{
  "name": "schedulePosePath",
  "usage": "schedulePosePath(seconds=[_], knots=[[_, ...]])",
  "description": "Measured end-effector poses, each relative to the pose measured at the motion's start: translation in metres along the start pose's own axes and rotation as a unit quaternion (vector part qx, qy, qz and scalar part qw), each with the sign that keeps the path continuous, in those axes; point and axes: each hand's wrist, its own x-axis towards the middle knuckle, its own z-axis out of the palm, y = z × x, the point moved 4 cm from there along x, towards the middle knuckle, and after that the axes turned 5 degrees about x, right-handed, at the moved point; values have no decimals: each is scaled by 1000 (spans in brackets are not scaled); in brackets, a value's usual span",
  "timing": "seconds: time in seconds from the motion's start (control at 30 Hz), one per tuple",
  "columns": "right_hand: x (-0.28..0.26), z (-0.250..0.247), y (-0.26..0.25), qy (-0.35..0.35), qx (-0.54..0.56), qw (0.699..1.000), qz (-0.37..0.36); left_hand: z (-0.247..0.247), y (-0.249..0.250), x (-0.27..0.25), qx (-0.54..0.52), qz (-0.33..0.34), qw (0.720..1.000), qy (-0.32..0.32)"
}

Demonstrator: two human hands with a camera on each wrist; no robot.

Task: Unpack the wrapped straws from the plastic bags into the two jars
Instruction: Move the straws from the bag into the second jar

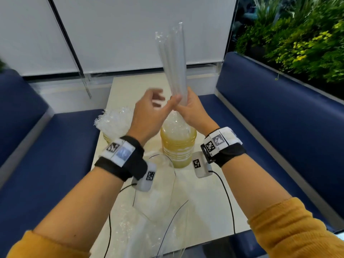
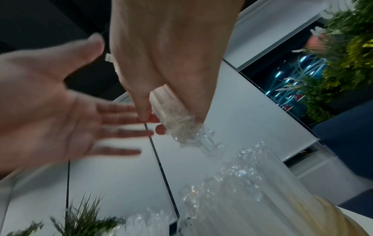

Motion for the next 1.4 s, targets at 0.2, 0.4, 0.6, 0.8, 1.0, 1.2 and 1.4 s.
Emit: schedulePosePath(seconds=[0.2, 0.4, 0.6, 0.8, 1.0, 1.2, 1.4], knots=[[14, 14, 4, -22, -38, 999, 2, 9, 41, 70, -92, 6, 995, 33], [23, -6, 34, -9, -353, 935, 10, 25, 40, 100, -120, 58, 991, 18], [15, -17, 114, -24, -331, 936, 116, 50, 14, 104, -123, 39, 992, -15], [4, -18, 93, 8, -269, 958, 101, 66, -3, 104, -133, 26, 990, -24], [2, -27, 78, 6, -213, 975, 61, 71, -15, 103, -156, 0, 987, -30], [14, -33, 65, -55, -265, 961, 60, 64, -6, 115, -158, 12, 987, -27], [3, -38, 92, -143, -418, 894, 71, 63, -9, 114, -116, 23, 992, -36]])
